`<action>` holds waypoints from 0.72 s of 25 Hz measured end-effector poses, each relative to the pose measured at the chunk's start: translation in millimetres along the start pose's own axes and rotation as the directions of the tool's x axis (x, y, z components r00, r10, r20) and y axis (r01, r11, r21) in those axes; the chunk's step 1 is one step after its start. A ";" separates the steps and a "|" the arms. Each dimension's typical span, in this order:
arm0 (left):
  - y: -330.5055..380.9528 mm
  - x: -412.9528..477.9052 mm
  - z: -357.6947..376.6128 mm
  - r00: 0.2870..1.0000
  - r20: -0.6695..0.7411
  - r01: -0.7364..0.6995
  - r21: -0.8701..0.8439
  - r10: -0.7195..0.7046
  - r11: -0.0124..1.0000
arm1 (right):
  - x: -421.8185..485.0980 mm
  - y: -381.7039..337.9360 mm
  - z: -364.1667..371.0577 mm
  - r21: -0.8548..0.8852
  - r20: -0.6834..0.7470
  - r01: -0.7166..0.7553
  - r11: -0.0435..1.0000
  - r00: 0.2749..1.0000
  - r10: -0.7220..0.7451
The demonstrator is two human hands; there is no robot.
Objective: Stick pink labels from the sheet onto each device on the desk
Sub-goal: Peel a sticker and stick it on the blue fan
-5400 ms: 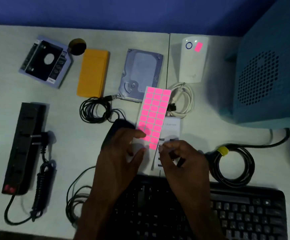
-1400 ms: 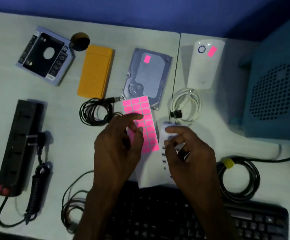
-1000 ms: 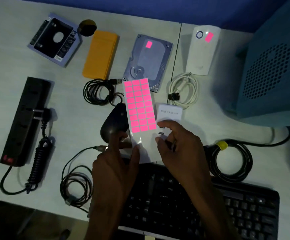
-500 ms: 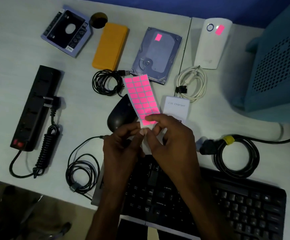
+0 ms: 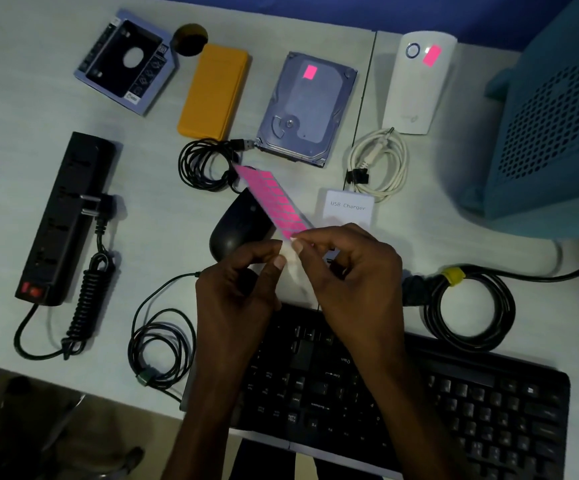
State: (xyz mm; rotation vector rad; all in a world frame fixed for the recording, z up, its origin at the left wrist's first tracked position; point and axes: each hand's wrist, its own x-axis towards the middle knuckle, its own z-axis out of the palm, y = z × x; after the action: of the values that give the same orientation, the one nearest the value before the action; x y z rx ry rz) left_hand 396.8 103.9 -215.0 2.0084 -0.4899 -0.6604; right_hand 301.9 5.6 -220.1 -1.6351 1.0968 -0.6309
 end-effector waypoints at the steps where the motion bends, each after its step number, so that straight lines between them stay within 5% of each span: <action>1: -0.1 0.2 0.5 1.000 -0.020 0.017 0.004 -0.017 1.000 | 0.8 -2.1 -2.1 0.082 -0.027 -0.060 0.995 0.998 0.062; 4: -0.9 -1.7 -2.2 0.993 -0.116 0.008 0.098 0.003 0.995 | 0.8 -7.0 -12.1 0.304 -0.061 -0.232 0.924 0.963 0.262; 6: 3.5 -3.7 -4.0 0.986 -0.147 -0.053 0.157 0.076 0.986 | -3.0 -9.8 -20.6 0.308 -0.070 -0.235 0.922 0.961 0.268; 13: 64.6 -14.9 46.6 0.976 0.092 -0.202 0.026 0.199 0.979 | -24.0 -11.9 -65.5 0.369 -0.183 -0.257 0.893 0.922 0.341; 18: 152.8 -22.5 106.8 0.840 0.139 -0.522 -0.059 0.525 0.851 | -44.1 -4.4 -113.4 0.534 -0.290 -0.265 0.802 0.834 0.469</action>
State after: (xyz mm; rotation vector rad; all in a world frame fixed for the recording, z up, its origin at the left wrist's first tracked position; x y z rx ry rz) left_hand 300.9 -27.3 -120.9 1.6963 -1.0755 -0.4664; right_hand 190.5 -6.7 -172.7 -0.8347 1.3920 -0.9157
